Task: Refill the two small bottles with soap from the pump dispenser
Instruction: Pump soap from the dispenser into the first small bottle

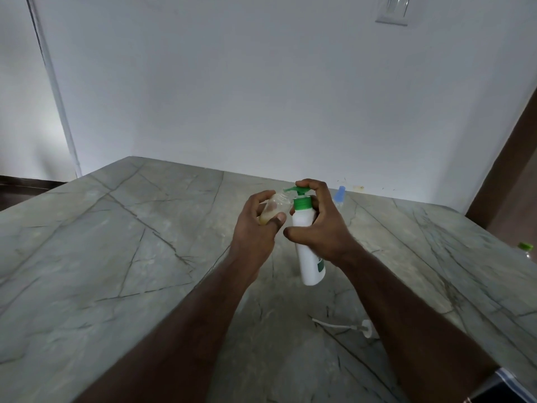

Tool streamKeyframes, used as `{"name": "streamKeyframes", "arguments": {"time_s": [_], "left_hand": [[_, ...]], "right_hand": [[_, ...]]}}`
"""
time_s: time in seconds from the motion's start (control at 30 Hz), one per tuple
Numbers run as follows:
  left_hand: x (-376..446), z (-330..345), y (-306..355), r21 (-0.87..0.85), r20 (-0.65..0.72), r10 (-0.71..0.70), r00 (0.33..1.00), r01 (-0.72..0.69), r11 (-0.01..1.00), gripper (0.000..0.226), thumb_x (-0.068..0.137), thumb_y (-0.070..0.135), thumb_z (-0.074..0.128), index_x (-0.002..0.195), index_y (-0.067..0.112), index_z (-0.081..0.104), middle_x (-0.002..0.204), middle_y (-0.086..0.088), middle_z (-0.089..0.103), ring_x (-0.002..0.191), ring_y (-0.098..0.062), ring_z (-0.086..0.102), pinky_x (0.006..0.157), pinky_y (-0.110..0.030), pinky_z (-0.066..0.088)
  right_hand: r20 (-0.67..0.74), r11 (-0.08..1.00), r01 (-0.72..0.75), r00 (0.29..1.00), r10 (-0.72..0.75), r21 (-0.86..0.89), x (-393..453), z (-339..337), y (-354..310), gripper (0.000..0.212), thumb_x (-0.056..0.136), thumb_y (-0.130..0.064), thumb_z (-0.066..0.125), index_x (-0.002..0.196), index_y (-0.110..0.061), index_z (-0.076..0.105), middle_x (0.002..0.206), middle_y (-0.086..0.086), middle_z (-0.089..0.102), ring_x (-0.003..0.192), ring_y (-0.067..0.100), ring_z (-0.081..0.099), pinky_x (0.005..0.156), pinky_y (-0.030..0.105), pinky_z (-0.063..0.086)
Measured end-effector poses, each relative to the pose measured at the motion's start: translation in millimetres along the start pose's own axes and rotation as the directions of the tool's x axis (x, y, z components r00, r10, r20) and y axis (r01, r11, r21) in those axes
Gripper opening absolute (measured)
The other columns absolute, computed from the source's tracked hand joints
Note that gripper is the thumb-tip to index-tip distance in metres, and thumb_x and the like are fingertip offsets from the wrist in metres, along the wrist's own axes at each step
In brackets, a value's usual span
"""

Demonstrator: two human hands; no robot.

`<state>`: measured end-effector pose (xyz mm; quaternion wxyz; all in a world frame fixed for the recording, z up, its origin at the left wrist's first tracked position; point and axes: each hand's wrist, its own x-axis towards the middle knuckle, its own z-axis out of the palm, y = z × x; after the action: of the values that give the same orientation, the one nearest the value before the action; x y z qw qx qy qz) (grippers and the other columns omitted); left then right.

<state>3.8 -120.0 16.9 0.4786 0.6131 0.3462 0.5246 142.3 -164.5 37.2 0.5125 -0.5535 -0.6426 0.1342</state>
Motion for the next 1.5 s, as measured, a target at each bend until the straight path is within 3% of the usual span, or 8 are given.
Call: {"name": "streamKeyframes", "arguments": {"time_s": [0.2, 0.47, 0.7, 0.93, 1.13, 1.23, 1.37, 1.5], "left_hand": [[1.3, 1.1, 1.0, -0.002, -0.013, -0.008, 1.000, 0.008, 1.000, 0.045, 0.095, 0.022, 0.066, 0.133, 0.036, 0.047, 0.127, 0.012, 0.055, 0.111, -0.012, 0.057, 0.091, -0.037, 0.057], [2.1, 0.4, -1.6, -0.002, 0.001, -0.013, 1.000, 0.013, 1.000, 0.044, 0.094, 0.018, 0.067, 0.129, 0.036, 0.050, 0.125, 0.012, 0.055, 0.113, -0.014, 0.058, 0.092, -0.037, 0.057], [1.0, 0.9, -0.3, -0.005, 0.006, -0.008, 1.000, 0.008, 1.000, 0.046, 0.095, 0.019, 0.066, 0.134, 0.033, 0.047, 0.125, 0.013, 0.053, 0.110, -0.009, 0.056, 0.090, -0.030, 0.056], [-0.9, 0.0, 8.9, -0.070, 0.031, -0.005, 1.000, 0.007, 0.997, 0.046, 0.095, 0.019, 0.066, 0.136, 0.032, 0.048, 0.136, 0.006, 0.056, 0.119, -0.015, 0.057, 0.097, -0.041, 0.055], [-4.0, 0.0, 12.8, -0.119, 0.062, 0.005, 0.998, 0.002, 0.993, 0.046, 0.094, 0.016, 0.066, 0.135, 0.029, 0.050, 0.133, 0.003, 0.059, 0.118, -0.016, 0.060, 0.096, -0.043, 0.056], [-6.0, 1.0, 15.1, -0.093, 0.062, 0.014, 0.998, -0.008, 0.996, 0.046, 0.094, 0.017, 0.067, 0.134, 0.031, 0.050, 0.131, 0.007, 0.058, 0.113, -0.012, 0.060, 0.094, -0.038, 0.057], [-8.4, -0.4, 17.0, -0.085, 0.065, 0.004, 0.998, 0.002, 0.996, 0.045, 0.094, 0.020, 0.068, 0.134, 0.030, 0.051, 0.131, 0.005, 0.059, 0.115, -0.016, 0.060, 0.096, -0.041, 0.056], [-13.5, 1.2, 19.9, -0.080, 0.078, 0.011, 0.997, -0.005, 0.997, 0.045, 0.094, 0.022, 0.067, 0.135, 0.029, 0.050, 0.130, 0.004, 0.059, 0.113, -0.015, 0.060, 0.093, -0.037, 0.057]], "right_hand": [[0.044, 1.000, 0.015, 0.999, -0.015, 0.002, 0.0, 3.5, -1.8, 0.100, 0.064, -0.005, 0.080, 0.142, -0.034, 0.026, 0.128, -0.005, 0.049, 0.101, 0.011, 0.059, 0.078, 0.023, 0.057], [-0.003, 1.000, 0.009, 1.000, -0.009, 0.000, 0.1, 2.2, 0.1, 0.087, 0.062, -0.002, 0.082, 0.130, -0.033, 0.036, 0.110, -0.016, 0.055, 0.087, 0.006, 0.063, 0.069, 0.018, 0.055], [0.031, 0.999, 0.026, 0.999, -0.027, 0.032, 0.2, 2.7, 0.3, 0.095, 0.063, -0.001, 0.081, 0.138, -0.034, 0.031, 0.120, -0.013, 0.052, 0.096, 0.004, 0.060, 0.073, 0.017, 0.054], [-0.018, 0.984, 0.060, 0.998, -0.058, 0.168, -1.9, 0.5, -1.0, 0.101, 0.064, 0.002, 0.082, 0.142, -0.032, 0.028, 0.131, 0.001, 0.050, 0.103, 0.018, 0.061, 0.080, 0.029, 0.058], [0.013, 0.959, 0.035, 0.999, -0.040, 0.280, -3.5, -5.3, 0.1, 0.095, 0.064, 0.004, 0.084, 0.138, -0.031, 0.034, 0.133, 0.008, 0.053, 0.110, 0.027, 0.062, 0.084, 0.039, 0.058], [0.039, 0.942, -0.011, 0.999, -0.002, 0.336, -3.1, -12.1, -4.4, 0.078, 0.070, -0.010, 0.082, 0.133, -0.033, 0.042, 0.129, 0.008, 0.056, 0.111, 0.029, 0.061, 0.087, 0.043, 0.057], [-0.114, 0.936, -0.068, 0.987, 0.114, 0.346, 1.3, -15.8, -23.3, 0.016, 0.098, -0.027, 0.054, 0.112, -0.026, 0.061, 0.114, -0.003, 0.066, 0.102, 0.013, 0.065, 0.083, 0.043, 0.058], [-0.186, 0.906, -0.155, 0.952, 0.244, 0.394, 8.8, -20.4, -37.7, 0.015, 0.095, -0.029, 0.058, 0.095, -0.021, 0.071, 0.097, -0.003, 0.073, 0.090, 0.017, 0.069, 0.073, 0.042, 0.058]]}}
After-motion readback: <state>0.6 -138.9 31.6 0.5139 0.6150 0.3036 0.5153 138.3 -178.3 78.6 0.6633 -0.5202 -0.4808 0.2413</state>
